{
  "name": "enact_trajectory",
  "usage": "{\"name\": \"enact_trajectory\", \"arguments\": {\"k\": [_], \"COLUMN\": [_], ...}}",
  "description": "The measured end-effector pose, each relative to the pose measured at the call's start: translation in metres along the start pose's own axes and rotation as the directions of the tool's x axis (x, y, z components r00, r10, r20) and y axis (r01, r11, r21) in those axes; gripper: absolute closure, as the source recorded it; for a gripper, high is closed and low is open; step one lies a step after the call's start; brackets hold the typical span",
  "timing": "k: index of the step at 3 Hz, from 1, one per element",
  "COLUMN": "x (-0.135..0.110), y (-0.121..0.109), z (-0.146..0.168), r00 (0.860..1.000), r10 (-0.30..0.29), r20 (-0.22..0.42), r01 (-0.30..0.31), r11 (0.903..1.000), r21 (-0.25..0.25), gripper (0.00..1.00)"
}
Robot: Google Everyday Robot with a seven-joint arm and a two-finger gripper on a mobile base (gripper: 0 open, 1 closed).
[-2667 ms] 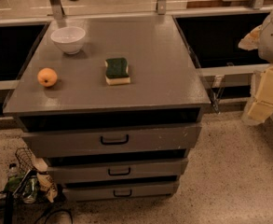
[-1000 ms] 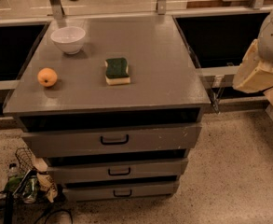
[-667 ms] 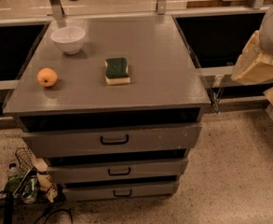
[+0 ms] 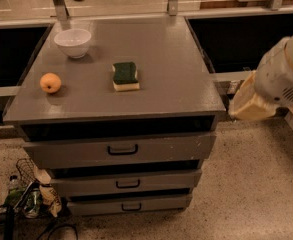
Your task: Open bottom drawer
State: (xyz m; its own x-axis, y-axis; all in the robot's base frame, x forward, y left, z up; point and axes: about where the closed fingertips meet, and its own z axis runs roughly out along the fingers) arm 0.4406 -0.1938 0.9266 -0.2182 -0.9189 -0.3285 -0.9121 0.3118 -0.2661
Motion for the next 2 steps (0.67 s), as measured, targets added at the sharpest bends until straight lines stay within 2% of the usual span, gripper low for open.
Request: {"name": "enact_trajectory", "arguments": {"k": [1, 2], "x": [0.013, 0.034], "y": [0.018, 0.04], "z": [0.04, 0.102], "r00": [1.0, 0.998], "r10": [0.009, 0.001], "r20": [-0.018, -0.065], "r01": [-0.01, -0.01], "r11": [0.9989, 0.9906], "r21": [-0.047, -0.136], "gripper": [1.0, 1.0]}}
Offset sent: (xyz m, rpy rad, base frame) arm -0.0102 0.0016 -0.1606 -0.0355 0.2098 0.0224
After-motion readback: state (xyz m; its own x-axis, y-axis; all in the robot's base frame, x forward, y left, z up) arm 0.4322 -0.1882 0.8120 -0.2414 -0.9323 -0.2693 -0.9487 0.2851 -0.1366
